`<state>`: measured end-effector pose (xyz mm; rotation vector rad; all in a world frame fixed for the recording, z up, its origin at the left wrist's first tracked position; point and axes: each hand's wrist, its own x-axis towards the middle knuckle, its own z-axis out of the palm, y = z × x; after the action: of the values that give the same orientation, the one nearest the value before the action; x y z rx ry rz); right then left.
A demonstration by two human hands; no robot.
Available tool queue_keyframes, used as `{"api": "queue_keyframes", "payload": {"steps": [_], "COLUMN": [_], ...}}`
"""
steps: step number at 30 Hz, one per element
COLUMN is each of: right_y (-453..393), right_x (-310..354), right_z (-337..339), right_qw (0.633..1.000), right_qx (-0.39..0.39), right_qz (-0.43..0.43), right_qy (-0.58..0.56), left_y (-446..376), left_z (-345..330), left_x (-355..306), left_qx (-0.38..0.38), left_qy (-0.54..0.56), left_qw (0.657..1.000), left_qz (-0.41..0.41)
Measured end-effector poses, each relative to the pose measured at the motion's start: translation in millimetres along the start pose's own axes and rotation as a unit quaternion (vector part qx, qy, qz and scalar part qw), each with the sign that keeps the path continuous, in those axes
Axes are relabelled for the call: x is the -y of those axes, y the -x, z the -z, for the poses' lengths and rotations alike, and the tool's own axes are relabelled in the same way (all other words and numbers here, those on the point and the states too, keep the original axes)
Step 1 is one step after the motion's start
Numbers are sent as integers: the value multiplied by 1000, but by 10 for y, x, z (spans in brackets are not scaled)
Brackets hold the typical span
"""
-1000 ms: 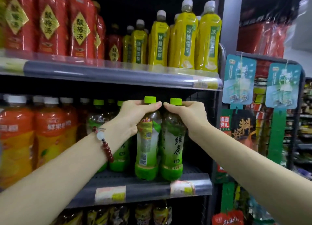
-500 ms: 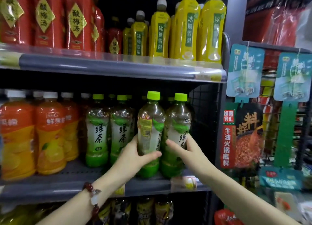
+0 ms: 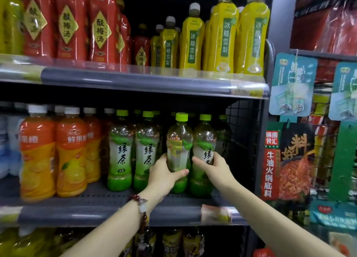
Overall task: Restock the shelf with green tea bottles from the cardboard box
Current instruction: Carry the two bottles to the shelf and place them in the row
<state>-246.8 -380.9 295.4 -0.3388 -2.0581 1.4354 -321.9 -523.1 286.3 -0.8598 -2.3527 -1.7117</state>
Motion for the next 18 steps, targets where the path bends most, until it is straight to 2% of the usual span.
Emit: {"api": "queue_keyframes", "payload": {"steps": [5, 10, 18], "right_y": [-106, -204, -275], "right_x": [-110, -147, -125], "right_z": [46, -69, -171], "right_qw": [998, 999, 999], "right_qx": [54, 27, -6], "right_qz": [14, 24, 15], "right_qy": [6, 17, 42], "left_y": [-121, -190, -250], "left_z": [-16, 11, 101], "left_x": [88, 66, 118], "left_qx": [0, 3, 32], "left_qy": [-9, -54, -26], "left_qw": [1000, 998, 999], "left_qz": [19, 16, 14]}}
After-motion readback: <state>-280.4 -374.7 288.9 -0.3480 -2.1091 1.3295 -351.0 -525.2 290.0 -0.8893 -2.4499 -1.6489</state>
